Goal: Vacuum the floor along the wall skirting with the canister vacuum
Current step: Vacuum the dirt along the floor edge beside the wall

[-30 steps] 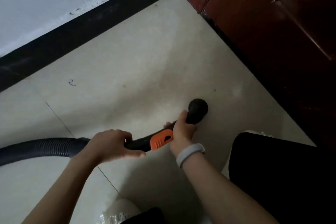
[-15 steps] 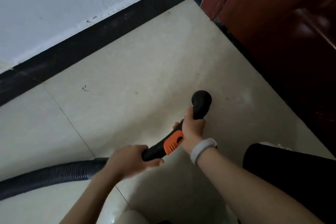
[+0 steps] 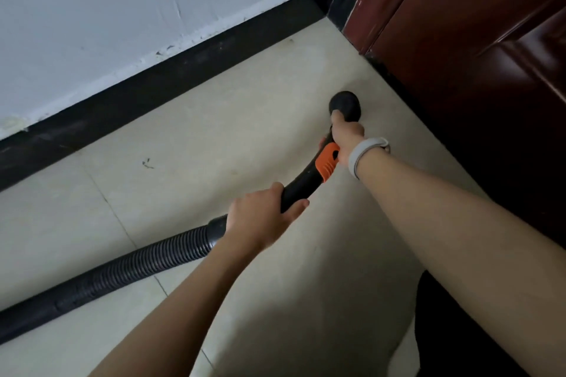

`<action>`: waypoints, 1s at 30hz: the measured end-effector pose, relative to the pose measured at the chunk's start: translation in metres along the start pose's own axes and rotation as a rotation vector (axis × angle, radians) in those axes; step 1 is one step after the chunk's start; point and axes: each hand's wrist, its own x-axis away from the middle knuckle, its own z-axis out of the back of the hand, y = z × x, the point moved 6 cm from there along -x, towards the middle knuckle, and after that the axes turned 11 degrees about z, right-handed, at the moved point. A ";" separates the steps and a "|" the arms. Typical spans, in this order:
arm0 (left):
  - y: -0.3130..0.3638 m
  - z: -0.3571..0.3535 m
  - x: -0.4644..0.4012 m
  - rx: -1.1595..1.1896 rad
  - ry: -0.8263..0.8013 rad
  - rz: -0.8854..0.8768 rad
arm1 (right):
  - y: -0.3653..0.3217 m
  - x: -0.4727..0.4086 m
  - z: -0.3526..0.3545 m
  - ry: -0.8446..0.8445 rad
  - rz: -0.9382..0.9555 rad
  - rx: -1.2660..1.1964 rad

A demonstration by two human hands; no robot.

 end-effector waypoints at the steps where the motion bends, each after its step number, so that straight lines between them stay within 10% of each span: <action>1: -0.010 -0.003 0.005 0.025 0.000 0.032 | 0.004 0.004 -0.009 -0.018 0.010 -0.005; 12: -0.113 -0.045 0.088 0.509 -0.167 0.355 | 0.053 0.116 -0.127 -0.306 0.108 0.089; 30: -0.195 -0.057 0.164 0.746 0.087 0.647 | 0.071 0.211 -0.230 -0.617 0.236 0.523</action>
